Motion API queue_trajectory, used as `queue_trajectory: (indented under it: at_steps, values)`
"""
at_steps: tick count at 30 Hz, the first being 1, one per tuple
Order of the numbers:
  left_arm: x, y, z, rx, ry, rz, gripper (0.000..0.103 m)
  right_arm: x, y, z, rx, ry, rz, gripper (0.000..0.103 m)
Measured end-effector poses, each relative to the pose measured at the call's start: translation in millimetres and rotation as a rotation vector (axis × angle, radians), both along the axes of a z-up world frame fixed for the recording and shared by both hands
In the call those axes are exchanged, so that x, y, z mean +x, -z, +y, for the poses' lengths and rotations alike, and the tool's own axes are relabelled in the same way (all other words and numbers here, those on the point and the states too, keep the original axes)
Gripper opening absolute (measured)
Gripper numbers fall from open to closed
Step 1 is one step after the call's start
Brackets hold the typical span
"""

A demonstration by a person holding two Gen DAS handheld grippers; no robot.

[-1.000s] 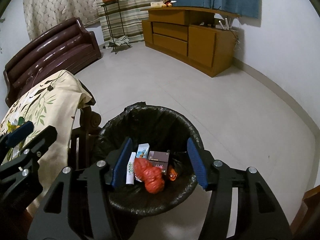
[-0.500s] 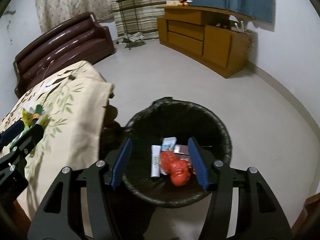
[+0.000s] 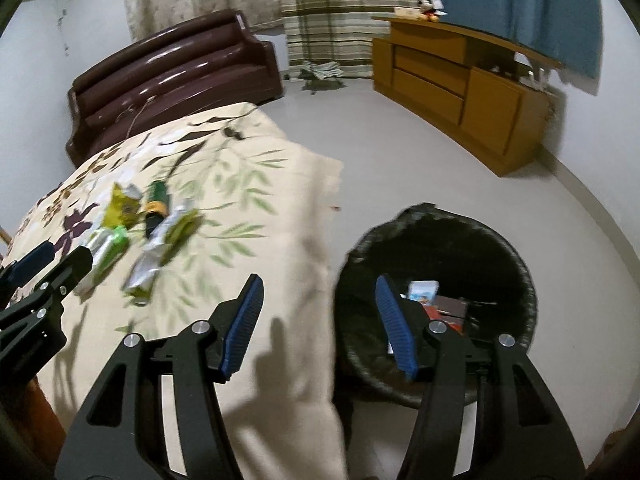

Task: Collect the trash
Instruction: 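Move both open tools back over the bed toward the remaining trash, then grasp the tied white plastic bundle with the right tool while the left tool grasps the white-green bag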

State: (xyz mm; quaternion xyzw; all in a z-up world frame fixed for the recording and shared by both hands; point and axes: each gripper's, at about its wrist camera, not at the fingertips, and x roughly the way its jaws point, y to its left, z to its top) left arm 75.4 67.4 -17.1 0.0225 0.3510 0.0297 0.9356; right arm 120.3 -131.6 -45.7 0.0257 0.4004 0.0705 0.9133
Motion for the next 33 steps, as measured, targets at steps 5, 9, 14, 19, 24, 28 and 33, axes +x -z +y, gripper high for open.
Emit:
queue_trajectory:
  at_steps: [5, 9, 14, 19, 24, 28, 33]
  values:
    - [-7, 1, 30, -0.006, -0.050, -0.001, 0.071, 0, -3, 30, -0.008, -0.047, -0.002, 0.057]
    - [-11, 2, 50, -0.018, -0.085, -0.002, 0.071, 0, -4, 56, -0.011, -0.089, 0.002, 0.057]
    - [-17, 2, 70, -0.028, -0.116, -0.006, 0.071, 3, -7, 87, -0.023, -0.132, -0.003, 0.057]
    - [-20, 4, 86, -0.039, -0.138, -0.005, 0.071, 13, -4, 111, -0.045, -0.148, 0.003, 0.057]
    - [-19, 7, 93, -0.048, -0.140, 0.004, 0.072, 24, 5, 121, -0.068, -0.135, 0.033, 0.057]
    - [-15, 8, 90, -0.053, -0.123, 0.009, 0.072, 28, 10, 119, -0.075, -0.124, 0.051, 0.057]
    - [-9, 9, 85, -0.064, -0.100, 0.013, 0.072, 27, 11, 110, -0.079, -0.111, 0.051, 0.048]
